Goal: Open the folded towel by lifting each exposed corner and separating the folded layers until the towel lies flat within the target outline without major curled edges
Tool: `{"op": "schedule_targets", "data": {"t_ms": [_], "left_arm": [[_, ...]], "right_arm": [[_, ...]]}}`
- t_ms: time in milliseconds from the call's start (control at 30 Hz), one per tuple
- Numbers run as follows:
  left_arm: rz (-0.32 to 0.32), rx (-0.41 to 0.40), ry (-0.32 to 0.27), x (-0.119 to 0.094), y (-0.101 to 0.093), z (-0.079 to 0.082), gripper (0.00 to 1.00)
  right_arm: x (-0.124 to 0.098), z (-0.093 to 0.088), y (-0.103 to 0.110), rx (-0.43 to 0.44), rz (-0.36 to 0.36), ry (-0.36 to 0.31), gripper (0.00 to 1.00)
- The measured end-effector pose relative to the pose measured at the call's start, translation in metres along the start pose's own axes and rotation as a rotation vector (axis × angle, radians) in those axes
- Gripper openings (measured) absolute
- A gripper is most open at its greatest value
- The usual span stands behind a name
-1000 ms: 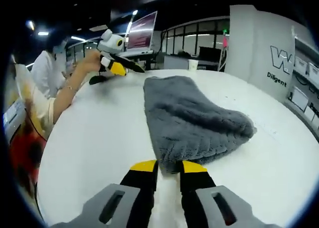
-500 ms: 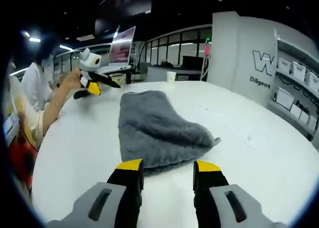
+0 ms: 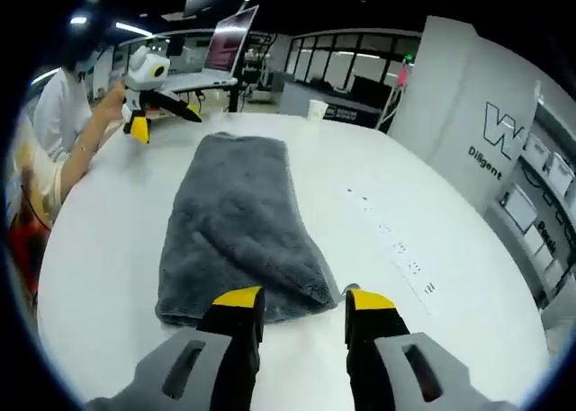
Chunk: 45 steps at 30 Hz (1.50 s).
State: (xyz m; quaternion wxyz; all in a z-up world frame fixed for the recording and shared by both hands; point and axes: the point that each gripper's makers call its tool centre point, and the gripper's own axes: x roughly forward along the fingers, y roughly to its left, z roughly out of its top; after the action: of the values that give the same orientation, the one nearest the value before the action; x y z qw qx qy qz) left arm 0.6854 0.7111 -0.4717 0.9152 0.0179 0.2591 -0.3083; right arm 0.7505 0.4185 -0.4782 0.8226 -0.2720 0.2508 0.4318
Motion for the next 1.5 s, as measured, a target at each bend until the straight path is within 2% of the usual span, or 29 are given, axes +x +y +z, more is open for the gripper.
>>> {"op": "schedule_targets", "data": {"t_ms": [67, 200, 300, 400, 467, 533, 800, 833, 933, 1033, 1233, 1500], "left_arm": [[-0.003, -0.001, 0.001, 0.0, 0.0, 0.0, 0.95], [-0.007, -0.003, 0.001, 0.001, 0.001, 0.0, 0.95], [-0.009, -0.008, -0.004, 0.0, 0.003, 0.002, 0.94], [-0.009, -0.018, -0.016, -0.001, 0.003, 0.003, 0.94], [-0.007, -0.019, -0.02, -0.002, 0.005, 0.005, 0.94], [-0.003, -0.025, -0.028, -0.003, 0.008, 0.008, 0.94], [-0.005, -0.032, -0.031, -0.003, 0.009, 0.009, 0.94], [-0.006, -0.033, -0.031, -0.003, 0.009, 0.009, 0.94], [-0.007, -0.033, -0.03, -0.003, 0.009, 0.008, 0.94], [-0.006, -0.04, -0.034, -0.003, 0.011, 0.009, 0.94], [-0.005, -0.04, -0.032, -0.003, 0.01, 0.008, 0.94], [-0.029, -0.026, -0.065, -0.008, 0.003, 0.015, 0.95]], "right_arm": [[0.007, -0.002, -0.004, 0.0, 0.013, 0.018, 0.23], [0.018, -0.005, -0.01, -0.004, 0.026, 0.047, 0.28], [0.025, -0.012, -0.01, 0.0, 0.037, 0.076, 0.19], [0.026, -0.02, -0.009, 0.011, 0.026, 0.086, 0.16], [0.027, -0.021, -0.007, 0.018, 0.029, 0.072, 0.12], [0.026, -0.022, -0.008, 0.022, 0.018, 0.061, 0.03], [0.017, -0.011, 0.0, 0.08, 0.013, -0.007, 0.01], [0.014, -0.006, 0.004, 0.094, 0.02, -0.036, 0.01], [0.013, -0.003, 0.004, 0.096, 0.019, -0.047, 0.01], [0.0, 0.018, 0.027, 0.031, 0.019, -0.091, 0.01], [-0.015, 0.037, 0.053, -0.04, 0.025, -0.119, 0.01], [-0.029, 0.045, 0.092, -0.133, 0.039, -0.122, 0.01]]}}
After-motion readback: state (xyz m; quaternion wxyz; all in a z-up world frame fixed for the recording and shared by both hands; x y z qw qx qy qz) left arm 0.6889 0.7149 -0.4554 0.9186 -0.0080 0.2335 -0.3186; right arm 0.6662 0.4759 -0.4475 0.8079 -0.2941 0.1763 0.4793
